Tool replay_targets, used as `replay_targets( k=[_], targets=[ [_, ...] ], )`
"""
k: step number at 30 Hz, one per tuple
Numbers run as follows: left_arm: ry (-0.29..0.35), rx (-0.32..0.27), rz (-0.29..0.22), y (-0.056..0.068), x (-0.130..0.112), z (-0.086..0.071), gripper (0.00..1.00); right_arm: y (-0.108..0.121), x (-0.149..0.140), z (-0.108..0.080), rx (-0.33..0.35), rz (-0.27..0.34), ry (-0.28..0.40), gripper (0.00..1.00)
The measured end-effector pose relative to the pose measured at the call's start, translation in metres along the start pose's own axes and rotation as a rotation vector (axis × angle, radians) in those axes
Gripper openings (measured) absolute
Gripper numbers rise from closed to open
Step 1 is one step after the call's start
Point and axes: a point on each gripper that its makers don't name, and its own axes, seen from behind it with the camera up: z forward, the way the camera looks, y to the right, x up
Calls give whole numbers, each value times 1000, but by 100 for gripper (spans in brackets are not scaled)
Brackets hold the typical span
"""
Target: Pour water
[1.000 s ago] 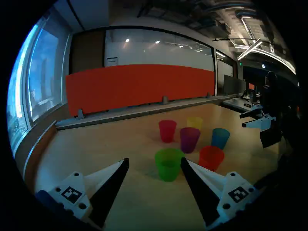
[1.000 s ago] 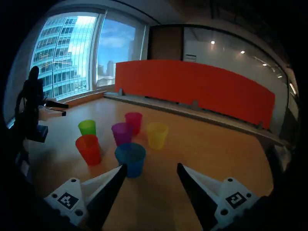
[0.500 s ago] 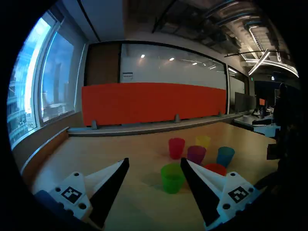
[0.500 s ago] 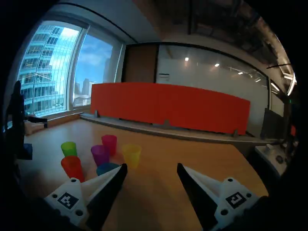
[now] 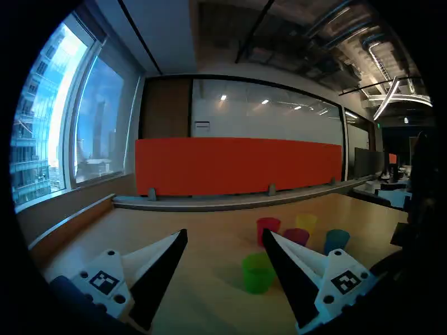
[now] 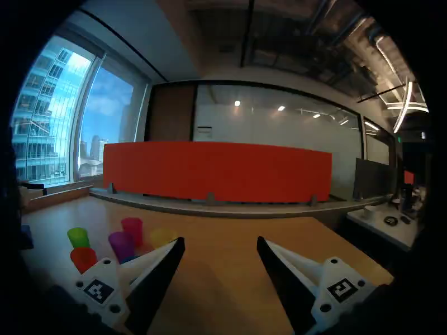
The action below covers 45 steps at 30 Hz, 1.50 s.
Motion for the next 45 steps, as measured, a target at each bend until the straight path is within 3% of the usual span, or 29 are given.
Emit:
replay_targets(
  k=[11, 23, 33, 45],
  targets=[
    [22, 16, -14, 0, 5, 6, 99, 3, 2, 0, -30, 29, 14, 100],
    [55, 38, -2, 0, 6, 14, 99, 2, 9, 4, -29, -2, 39, 100],
    [102, 80, 7, -9, -1, 17, 99, 19, 10, 8, -58, 3, 15, 100],
    [100, 120, 40, -22, -25, 20, 99, 37, 6, 7, -107, 17, -13, 100]
  ],
)
